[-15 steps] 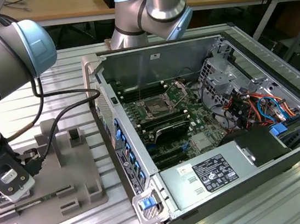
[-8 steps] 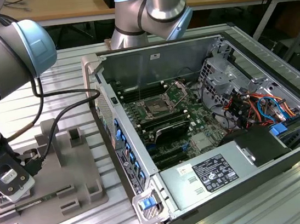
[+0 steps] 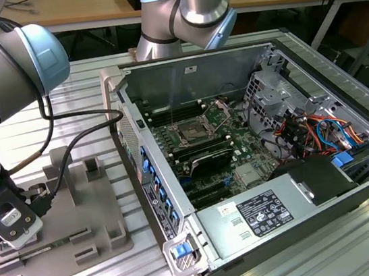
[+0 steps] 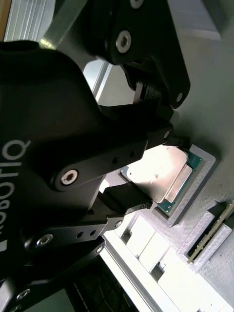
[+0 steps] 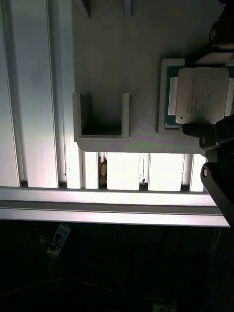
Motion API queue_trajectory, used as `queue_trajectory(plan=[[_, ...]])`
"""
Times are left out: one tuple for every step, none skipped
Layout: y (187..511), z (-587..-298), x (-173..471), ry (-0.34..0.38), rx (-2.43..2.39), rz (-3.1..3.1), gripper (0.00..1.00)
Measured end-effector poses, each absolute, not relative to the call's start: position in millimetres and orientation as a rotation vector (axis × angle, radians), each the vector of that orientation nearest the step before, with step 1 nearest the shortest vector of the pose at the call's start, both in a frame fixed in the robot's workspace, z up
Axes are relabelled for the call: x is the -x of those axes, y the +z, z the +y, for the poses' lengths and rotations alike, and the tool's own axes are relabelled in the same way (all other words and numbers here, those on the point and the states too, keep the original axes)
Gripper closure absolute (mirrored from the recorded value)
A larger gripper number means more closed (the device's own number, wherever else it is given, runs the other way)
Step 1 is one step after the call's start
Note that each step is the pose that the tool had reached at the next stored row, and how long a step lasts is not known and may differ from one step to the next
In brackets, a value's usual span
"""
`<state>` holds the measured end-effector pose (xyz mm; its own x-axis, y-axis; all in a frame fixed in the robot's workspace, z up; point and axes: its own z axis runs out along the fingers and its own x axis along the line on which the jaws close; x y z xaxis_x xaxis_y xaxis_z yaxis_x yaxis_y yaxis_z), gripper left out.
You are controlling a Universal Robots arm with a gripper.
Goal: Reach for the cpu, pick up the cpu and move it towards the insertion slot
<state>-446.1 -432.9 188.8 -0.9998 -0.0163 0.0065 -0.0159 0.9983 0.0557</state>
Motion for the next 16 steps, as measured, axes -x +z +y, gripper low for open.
queue_trajectory(plan=[[188.8,-432.9,446.1,-0.087,-0.025,-3.133,0.45],[189.1,-432.9,446.1,-0.087,-0.025,-3.134,0.45],[189.7,-432.9,446.1,-0.087,-0.025,-3.134,0.45],[190.6,-432.9,446.2,-0.087,-0.025,-3.133,0.45],[191.8,-432.9,446.2,-0.087,-0.025,-3.133,0.45],[192.7,-432.9,446.1,-0.087,-0.025,-3.133,0.45],[192.8,-432.9,446.1,-0.087,-0.025,-3.133,0.45],[192.8,-432.9,446.1,-0.087,-0.025,-3.134,0.45],[192.8,-432.9,446.1,-0.087,-0.025,-3.134,0.45],[193.0,-432.9,446.2,-0.087,-0.025,-3.133,0.45],[193.1,-432.9,446.1,-0.087,-0.025,-3.133,0.45],[193.0,-432.9,446.1,-0.087,-0.025,-3.133,0.45],[193.0,-432.9,446.1,-0.087,-0.025,-3.133,0.45],[193.3,-432.9,446.1,-0.087,-0.025,-3.133,0.45],[193.9,-432.9,446.2,-0.087,-0.025,-3.133,0.45],[194.8,-432.9,446.2,-0.087,-0.025,-3.133,0.45]])
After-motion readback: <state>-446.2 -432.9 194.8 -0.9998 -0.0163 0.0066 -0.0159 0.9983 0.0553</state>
